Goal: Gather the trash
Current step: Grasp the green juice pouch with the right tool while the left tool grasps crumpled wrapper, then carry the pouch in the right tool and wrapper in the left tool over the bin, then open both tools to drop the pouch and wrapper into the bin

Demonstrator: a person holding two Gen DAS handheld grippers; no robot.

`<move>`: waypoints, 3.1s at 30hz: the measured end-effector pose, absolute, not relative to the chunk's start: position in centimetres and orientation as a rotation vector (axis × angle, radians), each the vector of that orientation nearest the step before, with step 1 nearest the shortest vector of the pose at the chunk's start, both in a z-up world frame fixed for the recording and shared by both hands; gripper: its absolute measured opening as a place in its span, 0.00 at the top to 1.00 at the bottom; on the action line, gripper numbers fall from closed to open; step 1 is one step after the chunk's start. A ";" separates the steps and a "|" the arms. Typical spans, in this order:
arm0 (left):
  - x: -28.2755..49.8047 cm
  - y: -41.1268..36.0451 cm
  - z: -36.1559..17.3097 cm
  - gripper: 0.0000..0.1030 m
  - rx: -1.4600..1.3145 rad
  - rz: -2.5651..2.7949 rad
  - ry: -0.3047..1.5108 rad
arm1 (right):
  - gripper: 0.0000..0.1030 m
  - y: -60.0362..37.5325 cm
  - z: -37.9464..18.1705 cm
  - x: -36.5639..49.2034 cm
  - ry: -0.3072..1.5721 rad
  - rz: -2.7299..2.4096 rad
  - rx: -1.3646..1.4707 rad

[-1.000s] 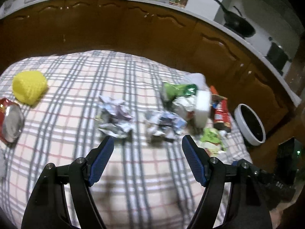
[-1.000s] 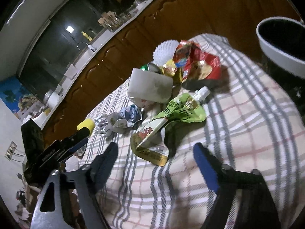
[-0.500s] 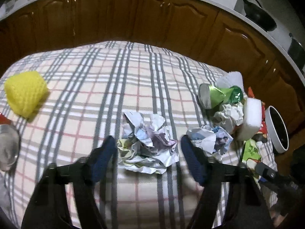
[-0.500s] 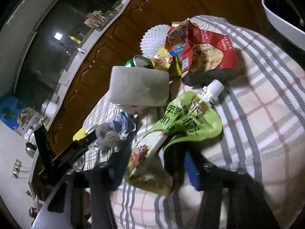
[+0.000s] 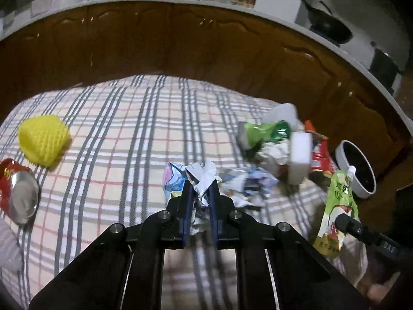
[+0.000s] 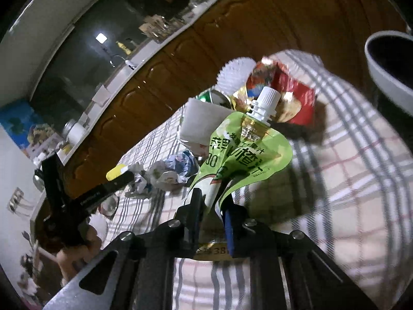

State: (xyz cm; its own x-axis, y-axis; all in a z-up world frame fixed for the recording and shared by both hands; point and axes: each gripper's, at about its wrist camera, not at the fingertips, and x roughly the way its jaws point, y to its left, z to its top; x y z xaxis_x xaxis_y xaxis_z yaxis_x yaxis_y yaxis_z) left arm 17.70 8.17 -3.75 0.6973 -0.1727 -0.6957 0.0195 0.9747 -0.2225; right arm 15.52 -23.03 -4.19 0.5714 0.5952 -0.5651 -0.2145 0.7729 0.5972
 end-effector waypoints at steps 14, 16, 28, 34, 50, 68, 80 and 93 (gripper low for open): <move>14.9 -0.7 1.1 0.91 -0.180 -0.363 0.730 | 0.85 -29.7 -1.4 11.7 0.718 0.372 0.477; 14.9 -2.2 1.3 0.91 -0.175 -0.396 0.734 | 0.85 -30.7 -1.2 11.5 0.707 0.348 0.472; 16.0 -9.6 1.0 0.91 -0.136 -0.517 0.768 | 0.85 -35.4 -0.6 10.9 0.668 0.228 0.453; 16.7 -12.1 0.7 0.91 -0.133 -0.562 0.780 | 0.85 -37.3 -0.4 10.7 0.660 0.171 0.424; 21.4 -19.0 1.2 0.91 -0.136 -0.668 0.805 | 0.85 -42.5 0.4 13.5 0.628 0.036 0.336; 27.3 -27.1 0.0 0.91 -0.122 -0.732 0.853 | 0.85 -46.4 -0.2 19.1 0.699 -0.025 0.214; 28.9 -29.9 -1.4 0.89 -0.088 -0.727 0.892 | 0.84 -47.2 -1.4 21.4 0.769 -0.017 0.171; 27.9 -26.8 -2.1 0.51 -0.145 -0.674 0.915 | 0.54 -47.4 -2.0 20.3 0.773 -0.011 0.221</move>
State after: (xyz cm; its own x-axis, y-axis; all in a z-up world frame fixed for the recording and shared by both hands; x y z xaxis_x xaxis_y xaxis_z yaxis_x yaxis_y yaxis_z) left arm 27.87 -26.81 -2.09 0.4221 -0.5952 -0.6838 0.4768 0.7873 -0.3910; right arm 20.27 -47.41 -2.00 0.7172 0.0706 -0.6933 0.0911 0.9768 0.1938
